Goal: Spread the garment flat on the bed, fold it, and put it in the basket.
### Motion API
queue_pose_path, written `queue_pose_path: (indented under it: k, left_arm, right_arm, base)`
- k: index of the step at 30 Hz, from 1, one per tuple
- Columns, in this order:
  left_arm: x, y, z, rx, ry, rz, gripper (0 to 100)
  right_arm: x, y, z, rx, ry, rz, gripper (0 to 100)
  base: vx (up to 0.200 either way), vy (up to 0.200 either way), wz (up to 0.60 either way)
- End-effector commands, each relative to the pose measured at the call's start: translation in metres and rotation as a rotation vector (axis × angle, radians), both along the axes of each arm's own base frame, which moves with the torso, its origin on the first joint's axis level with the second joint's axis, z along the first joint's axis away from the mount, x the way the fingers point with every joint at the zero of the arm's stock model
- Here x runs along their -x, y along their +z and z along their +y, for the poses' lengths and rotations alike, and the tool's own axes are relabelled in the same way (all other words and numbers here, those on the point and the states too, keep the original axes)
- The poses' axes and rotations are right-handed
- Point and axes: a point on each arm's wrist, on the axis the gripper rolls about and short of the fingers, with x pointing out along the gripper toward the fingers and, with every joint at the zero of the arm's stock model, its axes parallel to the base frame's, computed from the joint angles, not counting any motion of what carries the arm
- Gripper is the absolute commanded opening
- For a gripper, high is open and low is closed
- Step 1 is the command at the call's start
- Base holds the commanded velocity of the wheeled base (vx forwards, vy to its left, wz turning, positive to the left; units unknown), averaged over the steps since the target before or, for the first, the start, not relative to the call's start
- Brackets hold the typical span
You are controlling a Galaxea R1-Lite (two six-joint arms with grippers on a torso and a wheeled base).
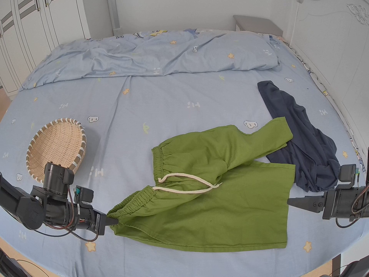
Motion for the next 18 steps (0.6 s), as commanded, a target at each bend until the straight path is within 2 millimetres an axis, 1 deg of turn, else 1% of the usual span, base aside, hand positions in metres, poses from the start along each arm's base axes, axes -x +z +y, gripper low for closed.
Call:
queue_pose_path:
  k: [1,3,4,5,7,10,12,13,14,16,17,18]
  left_arm:
    - [0.018,0.006,0.024,0.153,0.024,0.025,0]
    - [0.028,0.005,0.029,0.202,0.015,0.041,0]
    - [0.028,0.005,0.029,0.202,0.015,0.041,0]
    - [0.036,0.001,0.035,0.228,0.028,0.063,0]
    - [0.046,-0.004,0.043,0.242,0.067,0.089,0]
    - [0.058,-0.010,0.051,0.284,0.106,0.124,0]
    - [0.064,-0.013,0.054,0.351,0.106,0.158,0]
    - [0.065,-0.013,0.054,0.358,0.106,0.159,0]
    - [0.070,-0.015,0.055,0.408,0.096,0.180,0]
    - [0.073,-0.017,0.056,0.427,0.097,0.187,0]
    - [0.075,-0.018,0.056,0.438,0.096,0.194,0]
    - [0.075,-0.019,0.057,0.439,0.098,0.197,0]
  right_arm:
    - [0.015,-0.014,-0.006,0.025,0.006,0.064,100]
    - [0.019,-0.022,-0.009,0.048,0.008,0.128,100]
    - [0.019,-0.022,-0.009,0.048,0.008,0.128,100]
    - [0.023,-0.029,-0.011,0.057,0.022,0.185,100]
    - [0.030,-0.039,-0.013,0.063,0.043,0.241,100]
    - [0.037,-0.053,-0.015,0.086,0.058,0.290,100]
    - [0.037,-0.062,-0.015,0.101,0.071,0.336,100]
    - [0.037,-0.062,-0.015,0.102,0.073,0.340,100]
    - [0.036,-0.069,-0.015,0.112,0.095,0.377,100]
    - [0.035,-0.075,-0.016,0.120,0.114,0.401,100]
    - [0.029,-0.081,-0.016,0.131,0.124,0.426,100]
    - [0.028,-0.082,-0.016,0.131,0.127,0.431,100]
  base:
    - [0.000,0.000,0.00]
    - [0.000,0.000,0.00]
    - [0.000,0.000,0.00]
    - [0.000,0.000,0.00]
    - [0.000,0.000,0.00]
    - [0.000,0.000,0.00]
    - [0.000,0.000,0.00]
    - [0.000,0.000,0.00]
    - [0.000,0.000,0.00]
    - [0.000,0.000,0.00]
    - [0.000,0.000,0.00]
    - [0.000,0.000,0.00]
